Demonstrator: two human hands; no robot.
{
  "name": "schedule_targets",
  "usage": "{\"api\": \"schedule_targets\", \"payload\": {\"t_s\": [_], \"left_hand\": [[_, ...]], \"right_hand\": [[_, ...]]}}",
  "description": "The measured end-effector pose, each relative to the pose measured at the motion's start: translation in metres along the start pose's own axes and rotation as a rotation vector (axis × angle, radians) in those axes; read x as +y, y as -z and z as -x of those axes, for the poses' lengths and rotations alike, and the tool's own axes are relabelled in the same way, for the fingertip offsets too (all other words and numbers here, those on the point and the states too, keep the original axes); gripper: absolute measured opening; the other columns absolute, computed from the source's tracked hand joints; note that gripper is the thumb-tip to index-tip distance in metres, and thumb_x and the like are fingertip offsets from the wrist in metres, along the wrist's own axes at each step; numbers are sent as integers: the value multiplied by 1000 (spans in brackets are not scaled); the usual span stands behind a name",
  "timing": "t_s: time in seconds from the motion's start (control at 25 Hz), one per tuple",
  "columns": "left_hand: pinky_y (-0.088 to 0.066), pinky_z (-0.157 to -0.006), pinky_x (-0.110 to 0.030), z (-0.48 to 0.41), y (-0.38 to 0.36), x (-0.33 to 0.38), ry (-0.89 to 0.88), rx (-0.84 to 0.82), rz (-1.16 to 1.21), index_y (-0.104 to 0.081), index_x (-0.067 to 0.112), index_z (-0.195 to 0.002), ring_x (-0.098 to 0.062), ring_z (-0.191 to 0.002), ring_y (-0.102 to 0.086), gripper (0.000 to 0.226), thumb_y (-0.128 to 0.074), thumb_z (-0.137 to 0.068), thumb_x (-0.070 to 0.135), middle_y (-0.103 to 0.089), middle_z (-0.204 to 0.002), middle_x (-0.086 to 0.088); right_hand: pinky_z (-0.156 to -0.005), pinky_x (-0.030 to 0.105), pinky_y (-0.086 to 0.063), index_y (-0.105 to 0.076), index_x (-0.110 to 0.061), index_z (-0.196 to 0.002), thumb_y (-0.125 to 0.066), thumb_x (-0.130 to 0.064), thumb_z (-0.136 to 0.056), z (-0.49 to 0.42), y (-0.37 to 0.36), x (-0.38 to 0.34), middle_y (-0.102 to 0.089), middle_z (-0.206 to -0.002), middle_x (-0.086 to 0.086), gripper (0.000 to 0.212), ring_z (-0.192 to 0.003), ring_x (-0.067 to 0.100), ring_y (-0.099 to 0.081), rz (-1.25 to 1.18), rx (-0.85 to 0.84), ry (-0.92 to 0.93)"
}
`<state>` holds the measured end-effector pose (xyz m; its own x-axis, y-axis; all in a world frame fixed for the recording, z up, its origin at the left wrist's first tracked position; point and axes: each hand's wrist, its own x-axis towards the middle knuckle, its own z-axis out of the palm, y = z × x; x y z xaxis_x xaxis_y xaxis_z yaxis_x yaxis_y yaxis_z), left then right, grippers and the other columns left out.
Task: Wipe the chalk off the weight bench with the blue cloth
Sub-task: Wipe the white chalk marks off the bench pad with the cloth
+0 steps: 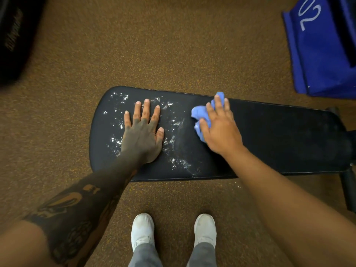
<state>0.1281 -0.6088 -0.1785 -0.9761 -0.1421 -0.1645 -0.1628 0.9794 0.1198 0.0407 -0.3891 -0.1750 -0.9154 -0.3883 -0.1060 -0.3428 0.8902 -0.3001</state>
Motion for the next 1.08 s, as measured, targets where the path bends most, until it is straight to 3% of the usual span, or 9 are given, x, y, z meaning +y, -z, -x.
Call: {"api": "schedule_targets", "payload": {"t_s": [0.12,0.24,0.4,0.48,0.6,0.68,0.88,0.96,1.08], "left_hand": [[2,-120,-54,-1,-1,-1,2,-1,0,-2,22,-155,-28,-150,10,65,-16,-97,48,6,-164,-9],[-1,-120,-55,0,-1,0,5,-6,7,-4,22,-155,-28,-150,10,66,-15,-96,48,5,-164,-9],[-1,-120,-54,0,0,0,9,-10,12,-3,22,-155,-28,-150,9,66,-14,-95,48,5,-164,-9],[-1,-120,-54,0,0,0,10,-10,10,-2,22,-155,-28,-150,10,65,-14,-96,48,5,-164,-9],[0,-120,-54,0,1,0,15,-16,2,2,21,-155,-27,-150,12,66,-13,-96,48,8,-164,-8],[1,-120,-52,0,0,0,17,-16,18,1,18,-155,-26,-150,12,67,-13,-96,47,9,-164,-7],[2,-120,-49,0,1,-1,22,-2,64,-3,15,-155,-25,-150,10,66,-13,-97,45,6,-164,-6],[3,-120,-49,0,2,-2,20,-5,82,-4,15,-155,-24,-150,11,66,-13,-96,44,6,-164,-5],[4,-121,-48,1,2,-3,18,-7,124,-1,14,-155,-22,-150,12,66,-13,-97,44,6,-164,-4]], "right_hand": [[-116,47,-10,-29,-6,-148,-34,-35,-99,-24,-6,-44,-7,-161,10,57,-147,32,6,-26,-3,-164],[-119,42,-7,-33,-5,-146,-38,-32,-98,6,-17,-66,-14,-160,10,56,-148,29,5,-46,-45,132],[-117,46,-23,-44,-6,-141,-37,-35,-94,21,-11,-27,-26,-157,8,56,-148,25,-9,-8,-71,322],[-115,47,-26,-44,-4,-140,-35,-35,-94,7,-8,-19,-27,-157,9,56,-147,28,-13,-38,-39,231],[-119,43,-14,-32,-1,-145,-35,-30,-99,-28,-10,-45,-12,-160,11,55,-148,30,-1,-74,-21,-38],[-119,42,-9,-29,2,-146,-35,-28,-98,-36,-14,-68,-11,-160,14,56,-147,33,2,-62,-16,-69],[-118,43,-19,-39,-2,-143,-37,-30,-94,-1,-10,-45,-25,-157,11,56,-148,27,-9,-24,-103,404],[-117,46,-22,-40,-2,-142,-32,-33,-93,-7,-6,-28,-26,-157,11,59,-147,28,-12,-8,-74,352],[-119,43,-12,-31,1,-146,-34,-28,-98,-39,-8,-46,-14,-160,13,55,-148,30,-2,-57,-48,15]]}}
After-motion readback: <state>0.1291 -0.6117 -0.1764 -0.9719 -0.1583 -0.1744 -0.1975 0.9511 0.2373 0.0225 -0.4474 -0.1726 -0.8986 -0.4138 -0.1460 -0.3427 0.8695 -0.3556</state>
